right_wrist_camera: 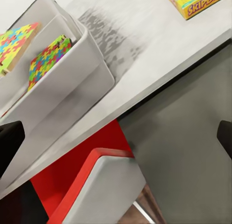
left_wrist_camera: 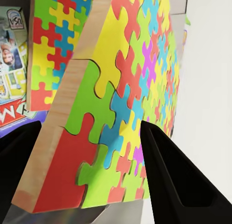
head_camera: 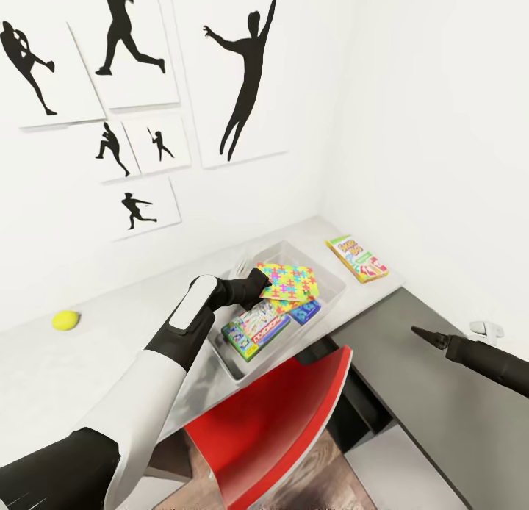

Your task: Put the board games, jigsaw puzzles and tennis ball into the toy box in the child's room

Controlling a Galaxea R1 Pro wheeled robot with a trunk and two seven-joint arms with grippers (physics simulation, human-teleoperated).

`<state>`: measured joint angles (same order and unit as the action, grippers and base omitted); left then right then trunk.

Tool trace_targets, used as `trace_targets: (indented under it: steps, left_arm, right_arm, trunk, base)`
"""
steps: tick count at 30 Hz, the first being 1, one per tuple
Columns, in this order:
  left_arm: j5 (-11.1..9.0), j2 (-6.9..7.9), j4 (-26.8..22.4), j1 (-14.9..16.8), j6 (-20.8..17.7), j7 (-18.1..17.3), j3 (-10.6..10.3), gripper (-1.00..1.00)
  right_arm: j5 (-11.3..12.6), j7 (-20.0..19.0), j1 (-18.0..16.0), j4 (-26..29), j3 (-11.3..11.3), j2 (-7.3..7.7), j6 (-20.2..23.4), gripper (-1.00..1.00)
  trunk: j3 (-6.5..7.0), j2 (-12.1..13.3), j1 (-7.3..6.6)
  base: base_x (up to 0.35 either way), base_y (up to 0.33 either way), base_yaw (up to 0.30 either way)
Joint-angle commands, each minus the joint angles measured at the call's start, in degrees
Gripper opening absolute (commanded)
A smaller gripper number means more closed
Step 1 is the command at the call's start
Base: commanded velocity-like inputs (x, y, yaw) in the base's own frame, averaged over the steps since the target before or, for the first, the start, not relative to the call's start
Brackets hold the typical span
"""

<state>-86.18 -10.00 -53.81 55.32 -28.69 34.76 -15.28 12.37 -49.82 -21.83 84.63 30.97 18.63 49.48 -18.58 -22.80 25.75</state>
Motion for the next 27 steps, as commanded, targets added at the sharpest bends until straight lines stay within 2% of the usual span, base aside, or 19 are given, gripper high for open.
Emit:
trace_targets:
  steps: [1,27]
  left_arm:
    - [-0.4,0.0,-0.1,0.0,0.0,0.6,0.0,-1.0]
    - [-0.3,0.0,-0.1,0.0,0.1,0.7,0.3,-1.0]
  right_arm:
    - [0.0,-0.2,-0.1,0.0,0.1,0.01,0.3,1.0]
    - [0.0,-0.2,-0.1,0.0,0.1,0.01,0.3,1.0]
  trunk:
    - [-0.2,-0.1,0.03]
    - [-2.62,-0.1,0.03]
  base:
    - [0.0,0.0,0.0]
    - [0.0,0.0,0.0]
